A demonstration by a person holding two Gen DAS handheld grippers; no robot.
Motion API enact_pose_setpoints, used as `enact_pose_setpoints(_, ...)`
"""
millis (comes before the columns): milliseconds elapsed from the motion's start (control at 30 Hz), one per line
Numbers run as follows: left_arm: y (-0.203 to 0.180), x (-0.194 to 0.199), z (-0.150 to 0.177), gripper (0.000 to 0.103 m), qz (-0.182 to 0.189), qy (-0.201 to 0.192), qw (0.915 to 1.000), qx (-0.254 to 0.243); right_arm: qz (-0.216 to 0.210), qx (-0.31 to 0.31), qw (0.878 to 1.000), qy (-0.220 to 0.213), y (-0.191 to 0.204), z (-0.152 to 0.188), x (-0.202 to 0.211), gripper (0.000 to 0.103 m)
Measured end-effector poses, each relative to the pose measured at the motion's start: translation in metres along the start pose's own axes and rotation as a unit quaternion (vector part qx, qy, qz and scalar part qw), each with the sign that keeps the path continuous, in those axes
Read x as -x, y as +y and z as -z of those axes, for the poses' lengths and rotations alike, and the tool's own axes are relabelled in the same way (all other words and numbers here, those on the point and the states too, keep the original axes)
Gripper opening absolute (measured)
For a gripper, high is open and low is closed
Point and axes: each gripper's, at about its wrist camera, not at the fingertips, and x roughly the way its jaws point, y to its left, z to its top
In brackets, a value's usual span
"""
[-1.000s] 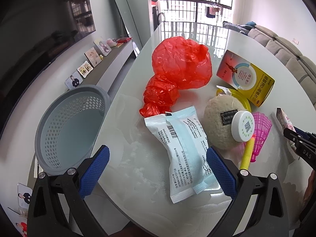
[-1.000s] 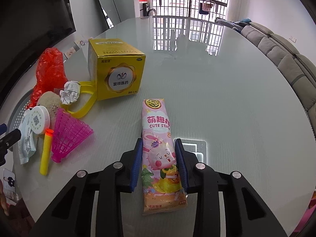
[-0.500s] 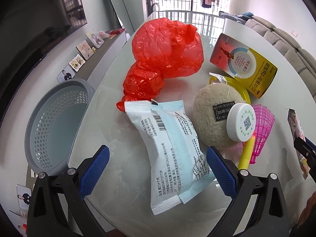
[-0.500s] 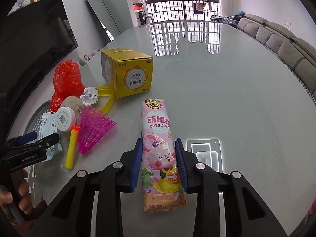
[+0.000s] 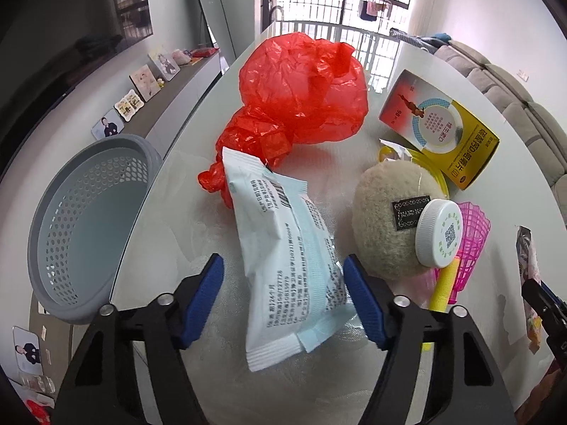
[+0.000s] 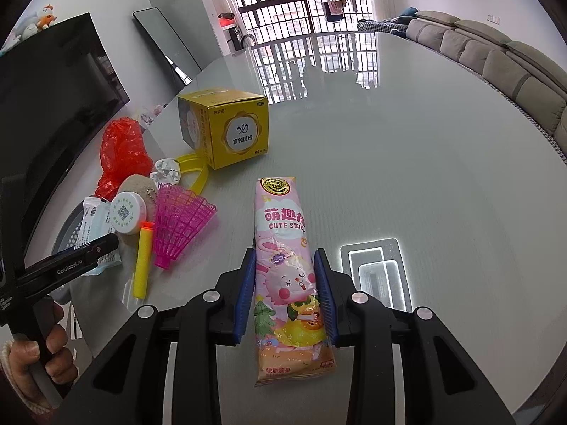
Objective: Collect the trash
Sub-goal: 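Close the left tool on the white wrapped packet while the right tool holds the pink wrapper, then carry both items over the grey basket and open both tools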
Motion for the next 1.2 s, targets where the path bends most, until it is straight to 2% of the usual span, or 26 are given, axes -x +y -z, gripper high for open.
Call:
enact_pose_setpoints(33, 0.000, 0.001, 0.000, 0.055, 0.007, -0.001, 1.0000, -0.001, -0.002, -0.003, 1.000, 0.000, 0.002, 0.001, 0.001, 0.032)
enact_pose_setpoints(167, 0.006, 0.004, 0.002, 0.052, 0.022, -0.006, 0.9997, -0.007, -0.008, -0.009, 1.000, -0.003, 0.012, 0.003, 0.008, 0.032)
enact_pose_setpoints(233, 0.010, 0.008, 0.003, 0.047, 0.030, -0.013, 0.9994, -0.010, -0.008, -0.011, 1.000, -0.009, 0.017, 0.004, 0.015, 0.032)
enact_pose_setpoints(500, 0.019, 0.028, 0.010, 0.046, 0.055, -0.036, 0.9970, -0.039, 0.002, -0.006, 0.999, -0.036, 0.045, -0.001, 0.035, 0.032)
enact_pose_setpoints(700, 0.041, 0.053, 0.010, 0.046, 0.054, -0.072, 0.9951, -0.040, -0.011, 0.023, 0.999, -0.047, 0.084, -0.006, 0.045, 0.032)
enact_pose_setpoints(867, 0.078, 0.067, 0.007, 0.046, 0.028, -0.090, 0.9954, -0.017, -0.046, 0.069, 0.995, -0.055, 0.131, -0.014, 0.041, 0.032)
enact_pose_setpoints(967, 0.109, 0.071, 0.008, 0.046, -0.004, -0.094, 0.9956, 0.003, -0.079, 0.100, 0.990, -0.054, 0.165, -0.020, 0.032, 0.032)
enact_pose_setpoints(1200, 0.183, 0.069, 0.016, 0.046, -0.073, -0.089, 0.9922, 0.046, -0.148, 0.181, 0.972, -0.018, 0.254, -0.021, -0.008, 0.032)
